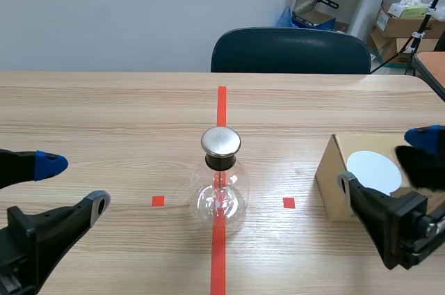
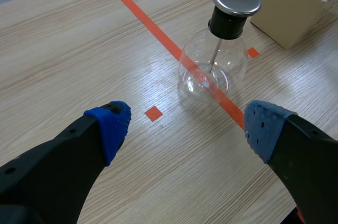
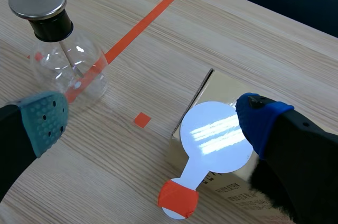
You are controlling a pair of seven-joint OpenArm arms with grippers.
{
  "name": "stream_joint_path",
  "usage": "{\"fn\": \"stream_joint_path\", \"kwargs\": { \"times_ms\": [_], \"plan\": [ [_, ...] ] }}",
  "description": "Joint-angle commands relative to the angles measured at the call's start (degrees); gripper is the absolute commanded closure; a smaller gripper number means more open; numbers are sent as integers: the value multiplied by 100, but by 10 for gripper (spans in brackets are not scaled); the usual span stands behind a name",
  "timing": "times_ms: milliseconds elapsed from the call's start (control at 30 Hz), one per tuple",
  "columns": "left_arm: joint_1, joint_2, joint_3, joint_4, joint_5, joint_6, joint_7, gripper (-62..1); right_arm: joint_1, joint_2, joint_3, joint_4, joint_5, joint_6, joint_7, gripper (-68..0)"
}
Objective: Do the electroscope experiment
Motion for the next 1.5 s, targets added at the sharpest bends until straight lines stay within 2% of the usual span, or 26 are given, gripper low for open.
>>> {"fn": "stream_joint_path", "kwargs": {
  "times_ms": [0,33,233,333,400,500,600,700,833,1000,1167,1233,1333,1467],
  "plan": [
    [-4,-13,17,72,-35,9,-76,-467,28,0,50,219,-1633,525,385,-679],
    [-4,-13,17,72,-35,9,-76,-467,11,0,22,269,-2133,610,461,-679],
    [-4,-13,17,72,-33,9,-74,-467,-2,-2,-118,286,-3287,599,632,-679],
    [-4,-13,17,72,-33,9,-74,-467,-2,-2,-286,291,-4319,573,739,-679],
    [-4,-13,17,72,-33,9,-74,-467,-39,-2,-437,291,-4968,439,730,-679],
    [-4,-13,15,72,-33,9,-74,-467,-166,-2,-684,291,-5890,-90,728,-679],
    [-4,-13,15,72,-31,9,-74,-467,-413,-2,-887,289,-6660,-850,728,-679],
    [-2,-13,15,72,-15,9,-74,-467,-658,-2,-1080,289,-7281,-1478,573,-679],
    [-4,-17,15,72,-15,11,-76,-467,-953,-2,-1298,208,-7921,-2159,188,-679],
    [-2,-39,17,72,-13,9,-74,-467,-973,-81,-1565,-317,-8448,-3121,-105,-679],
    [0,-319,17,72,-13,9,-74,-467,-767,-389,-1596,-1078,-8859,-4546,-87,-679],
    [0,-470,17,72,-15,9,-81,-467,-581,-516,-1596,-1386,-8913,-4946,-90,-679],
    [-2,-704,17,72,-17,7,-234,-467,-306,-664,-1596,-1788,-8994,-5294,-109,-679],
    [-2,-1027,70,72,-17,7,-516,-467,0,-800,-1600,-2175,-9108,-5565,-240,-679]
  ]
}}
